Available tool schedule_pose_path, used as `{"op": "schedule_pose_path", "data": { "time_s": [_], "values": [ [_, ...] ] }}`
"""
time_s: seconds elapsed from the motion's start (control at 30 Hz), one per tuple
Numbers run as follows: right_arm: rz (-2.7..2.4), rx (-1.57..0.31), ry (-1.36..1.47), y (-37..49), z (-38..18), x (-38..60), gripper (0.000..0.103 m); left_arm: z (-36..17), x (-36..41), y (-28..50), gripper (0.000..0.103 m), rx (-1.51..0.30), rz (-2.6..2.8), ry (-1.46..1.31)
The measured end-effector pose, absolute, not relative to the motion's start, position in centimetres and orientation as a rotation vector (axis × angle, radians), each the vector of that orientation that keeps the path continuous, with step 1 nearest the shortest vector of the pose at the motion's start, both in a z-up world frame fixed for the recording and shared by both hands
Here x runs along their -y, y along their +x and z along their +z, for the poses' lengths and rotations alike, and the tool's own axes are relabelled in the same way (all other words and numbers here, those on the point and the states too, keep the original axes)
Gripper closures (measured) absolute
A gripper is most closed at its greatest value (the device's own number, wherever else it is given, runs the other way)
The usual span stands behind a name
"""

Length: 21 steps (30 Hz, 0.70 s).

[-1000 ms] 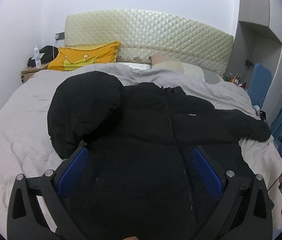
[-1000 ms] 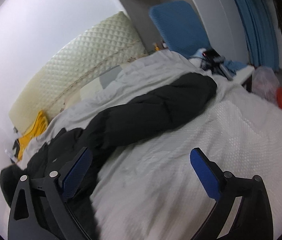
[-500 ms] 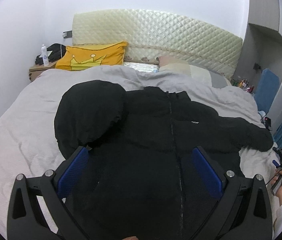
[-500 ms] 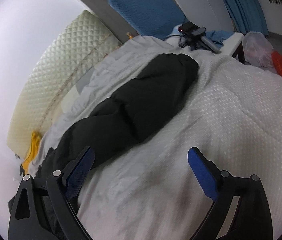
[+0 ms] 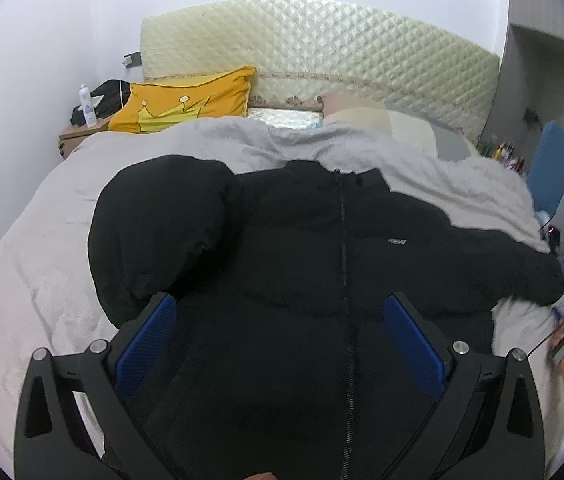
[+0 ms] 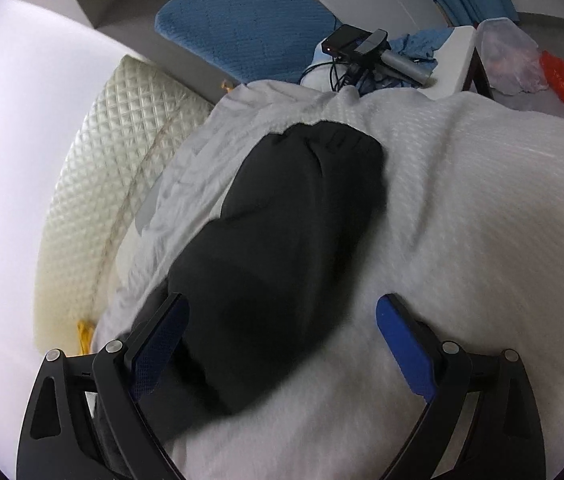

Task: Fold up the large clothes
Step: 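Move the right gripper to the jacket sleeve cuff and close on it, then lift the gripped sleeve up off the bed with the right gripper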

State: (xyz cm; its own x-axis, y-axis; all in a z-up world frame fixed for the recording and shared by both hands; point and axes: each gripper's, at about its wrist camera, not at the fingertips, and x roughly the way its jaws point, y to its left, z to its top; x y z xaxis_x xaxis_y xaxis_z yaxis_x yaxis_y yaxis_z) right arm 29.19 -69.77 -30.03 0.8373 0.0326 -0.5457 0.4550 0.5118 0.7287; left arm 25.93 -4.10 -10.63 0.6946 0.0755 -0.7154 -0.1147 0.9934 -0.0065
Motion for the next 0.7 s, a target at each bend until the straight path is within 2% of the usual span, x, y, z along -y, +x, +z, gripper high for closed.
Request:
{"op": "schedule_pose_path", "data": {
  "time_s": [0.2,0.27,0.33,0.37,0.4,0.43,0.53,0.7],
  "values": [
    [-0.266,-0.518,0.983,32.2,-30.0,70.3,0.010,-13.0,4.5,27.2,0.000,-0.850,0.127,-0.006],
    [-0.239,-0.529,0.989,33.2,-30.1,70.3,0.026,-13.3,4.3,27.4,0.000,-0.857,0.124,-0.003],
    [-0.222,-0.543,1.000,33.8,-30.0,70.2,0.057,-13.5,4.0,27.7,0.000,-0.865,0.120,-0.012],
    [-0.227,-0.536,0.991,33.7,-29.7,70.0,0.067,-13.6,3.9,27.8,0.000,-0.866,0.114,-0.016],
    [-0.239,-0.516,0.974,33.5,-29.0,69.8,0.084,-13.6,3.8,27.9,0.000,-0.864,0.112,-0.016],
    [-0.260,-0.495,0.948,33.0,-28.0,69.7,0.092,-13.6,3.8,27.9,0.000,-0.860,0.111,-0.014],
    [-0.277,-0.490,0.877,32.1,-25.2,69.6,0.097,-13.8,3.7,28.1,0.000,-0.853,0.103,-0.001],
    [-0.294,-0.433,0.772,29.4,-19.4,69.3,0.099,-14.1,2.7,27.3,0.000,-0.857,0.081,-0.009]
  ]
}}
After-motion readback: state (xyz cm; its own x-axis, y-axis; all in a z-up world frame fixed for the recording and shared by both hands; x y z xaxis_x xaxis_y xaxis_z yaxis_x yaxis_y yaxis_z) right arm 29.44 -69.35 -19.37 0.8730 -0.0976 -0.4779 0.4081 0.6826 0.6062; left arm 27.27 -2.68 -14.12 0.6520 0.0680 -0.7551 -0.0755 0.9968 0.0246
